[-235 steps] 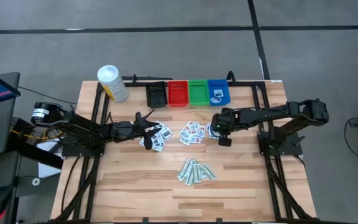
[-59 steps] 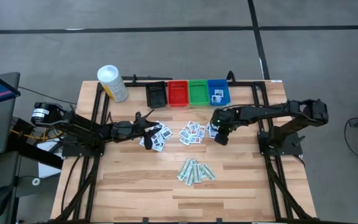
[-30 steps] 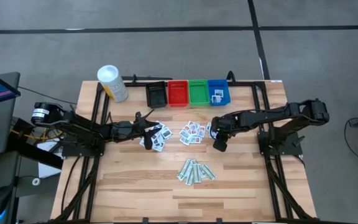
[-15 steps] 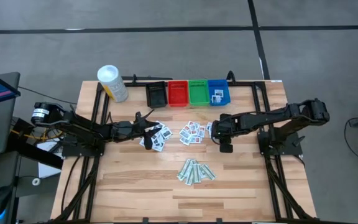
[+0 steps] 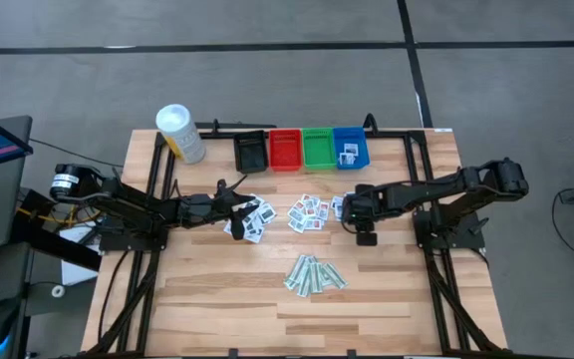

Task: Pick & Place First Aid Supplies
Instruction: Put the blue alcohol pad into the blue bin

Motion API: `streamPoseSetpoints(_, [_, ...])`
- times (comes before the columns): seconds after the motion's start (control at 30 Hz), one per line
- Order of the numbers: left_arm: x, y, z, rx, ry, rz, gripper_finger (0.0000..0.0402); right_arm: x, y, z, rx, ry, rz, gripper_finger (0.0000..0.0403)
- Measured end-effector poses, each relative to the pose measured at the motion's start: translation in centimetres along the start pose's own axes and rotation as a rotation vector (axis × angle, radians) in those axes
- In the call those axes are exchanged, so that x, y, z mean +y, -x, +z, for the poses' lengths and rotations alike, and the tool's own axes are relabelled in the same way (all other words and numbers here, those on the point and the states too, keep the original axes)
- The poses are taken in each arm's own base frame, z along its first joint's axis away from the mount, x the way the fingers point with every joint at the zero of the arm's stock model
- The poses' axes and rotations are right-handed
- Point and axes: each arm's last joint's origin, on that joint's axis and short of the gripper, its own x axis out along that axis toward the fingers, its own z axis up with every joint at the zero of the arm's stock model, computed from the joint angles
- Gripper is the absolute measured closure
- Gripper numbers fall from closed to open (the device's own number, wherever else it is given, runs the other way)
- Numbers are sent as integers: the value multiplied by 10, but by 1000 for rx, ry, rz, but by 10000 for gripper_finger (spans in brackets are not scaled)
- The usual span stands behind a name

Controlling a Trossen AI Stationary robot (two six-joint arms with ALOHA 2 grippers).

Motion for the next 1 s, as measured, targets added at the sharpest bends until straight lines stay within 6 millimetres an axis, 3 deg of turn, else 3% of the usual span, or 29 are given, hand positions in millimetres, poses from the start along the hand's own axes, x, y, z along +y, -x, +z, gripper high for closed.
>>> streamPoseSetpoints(0.2, [0,0,0,0,0,0,268,-3,-8,-9,1,-28,-5,272])
streamPoseSetpoints(1.0, [0,0,0,0,0,0,268,-3,-8,-9,9,-35,1,334])
